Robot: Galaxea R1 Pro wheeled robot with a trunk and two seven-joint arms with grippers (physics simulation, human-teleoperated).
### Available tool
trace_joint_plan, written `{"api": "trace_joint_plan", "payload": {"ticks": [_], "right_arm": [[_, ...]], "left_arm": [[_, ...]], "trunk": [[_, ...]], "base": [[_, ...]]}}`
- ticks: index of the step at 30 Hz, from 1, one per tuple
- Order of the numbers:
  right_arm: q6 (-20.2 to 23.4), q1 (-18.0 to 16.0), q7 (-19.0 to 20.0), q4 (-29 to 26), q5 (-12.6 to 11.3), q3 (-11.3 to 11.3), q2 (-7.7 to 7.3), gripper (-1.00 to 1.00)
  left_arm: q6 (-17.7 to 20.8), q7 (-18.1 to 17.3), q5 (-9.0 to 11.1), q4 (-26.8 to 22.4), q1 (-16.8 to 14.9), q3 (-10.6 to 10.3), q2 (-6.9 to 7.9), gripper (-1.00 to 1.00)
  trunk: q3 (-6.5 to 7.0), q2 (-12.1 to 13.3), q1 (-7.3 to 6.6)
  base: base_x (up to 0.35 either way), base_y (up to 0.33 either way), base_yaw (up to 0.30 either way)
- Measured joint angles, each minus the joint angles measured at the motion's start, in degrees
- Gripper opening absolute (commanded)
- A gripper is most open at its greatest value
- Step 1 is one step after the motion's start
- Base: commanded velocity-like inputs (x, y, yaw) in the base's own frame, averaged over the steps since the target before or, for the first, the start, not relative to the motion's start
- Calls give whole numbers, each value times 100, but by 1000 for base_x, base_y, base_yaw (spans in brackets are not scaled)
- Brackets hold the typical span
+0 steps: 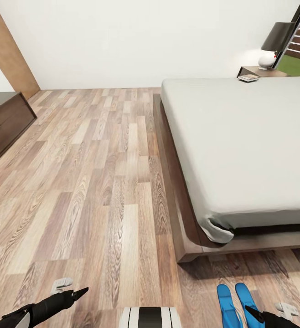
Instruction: In the bedroom, move the book from the bed onto either nightstand, and place the two sandals side by side next to the bed.
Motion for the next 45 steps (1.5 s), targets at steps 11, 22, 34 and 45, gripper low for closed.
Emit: {"api": "trace_joint_plan", "payload": {"ticks": [11, 22, 34, 45], "right_arm": [[-2, 0, -18, 0, 7, 3, 0, 100], [-6, 0, -18, 5, 7, 7, 12, 100], [-8, 0, -21, 12, 11, 8, 93, 100], [-93, 0, -250, 25, 111, 20, 993, 100]], "left_arm": [[8, -6, 4, 0, 0, 1, 0, 100], [8, -3, 1, 0, 0, -3, 0, 100], [8, 3, -3, 0, 0, -9, -23, 100], [1, 157, -15, 130, 0, -27, -380, 100]], "trunk": [[132, 8, -16], [376, 23, -44], [642, 39, -75], [886, 53, -103]], "base": [[0, 0, 0], [0, 0, 0], [0, 0, 0], [0, 0, 0]]}}
